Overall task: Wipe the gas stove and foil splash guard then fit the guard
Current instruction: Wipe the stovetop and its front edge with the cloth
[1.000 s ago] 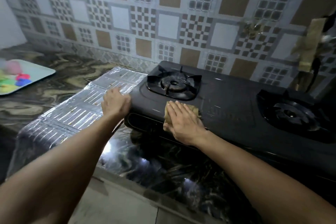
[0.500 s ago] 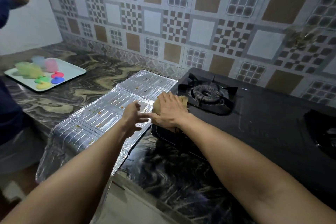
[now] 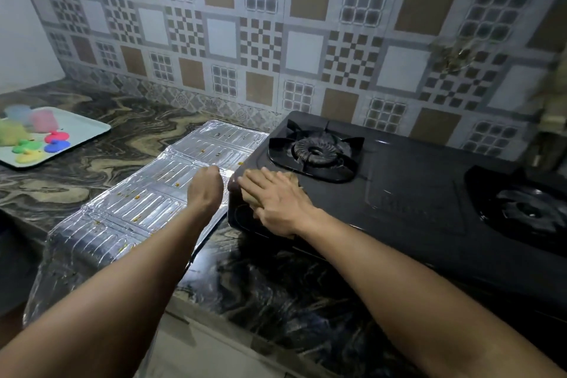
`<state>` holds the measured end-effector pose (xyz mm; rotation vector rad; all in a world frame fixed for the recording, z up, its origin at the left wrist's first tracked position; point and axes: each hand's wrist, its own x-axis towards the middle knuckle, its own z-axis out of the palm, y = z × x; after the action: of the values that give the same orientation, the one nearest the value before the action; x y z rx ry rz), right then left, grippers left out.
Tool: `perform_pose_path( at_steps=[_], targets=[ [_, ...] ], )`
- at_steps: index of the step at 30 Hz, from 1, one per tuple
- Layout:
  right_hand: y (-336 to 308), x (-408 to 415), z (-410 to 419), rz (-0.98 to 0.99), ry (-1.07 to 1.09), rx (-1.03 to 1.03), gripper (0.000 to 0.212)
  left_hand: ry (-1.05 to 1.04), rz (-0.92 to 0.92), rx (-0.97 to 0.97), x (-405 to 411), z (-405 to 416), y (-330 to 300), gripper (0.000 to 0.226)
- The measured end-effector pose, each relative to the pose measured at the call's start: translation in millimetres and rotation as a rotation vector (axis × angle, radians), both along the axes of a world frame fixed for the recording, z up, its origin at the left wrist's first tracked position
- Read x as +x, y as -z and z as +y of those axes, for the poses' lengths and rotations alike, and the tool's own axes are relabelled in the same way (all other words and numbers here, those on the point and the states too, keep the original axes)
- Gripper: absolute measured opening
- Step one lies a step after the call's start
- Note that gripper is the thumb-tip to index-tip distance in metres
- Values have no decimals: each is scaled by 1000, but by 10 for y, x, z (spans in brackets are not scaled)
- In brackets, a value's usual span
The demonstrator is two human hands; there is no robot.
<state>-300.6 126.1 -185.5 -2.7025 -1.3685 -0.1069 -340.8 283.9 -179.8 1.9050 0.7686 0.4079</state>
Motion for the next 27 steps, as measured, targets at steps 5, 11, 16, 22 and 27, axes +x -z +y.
perform_pose_path(
  at_steps=[5,11,16,22,27],
  targets=[
    [-3,-30,-948,40,276,16,69,198,-74,427,104,-448,-177,50],
    [-56,-50,-1762,97,509,48,63,578,-133,701,272,-1316,-321,60],
    [-101,62,-2440,195,812,65,68,819,-100,790,300,-1932,-277,74],
    [-39,-338,-3172,166,987,59,68,926,-38,836,382,-2401,-189,36],
    [-73,-360,-3322,121,1013,-25,67,910,5,908,424,-2645,-151,37]
  ],
)
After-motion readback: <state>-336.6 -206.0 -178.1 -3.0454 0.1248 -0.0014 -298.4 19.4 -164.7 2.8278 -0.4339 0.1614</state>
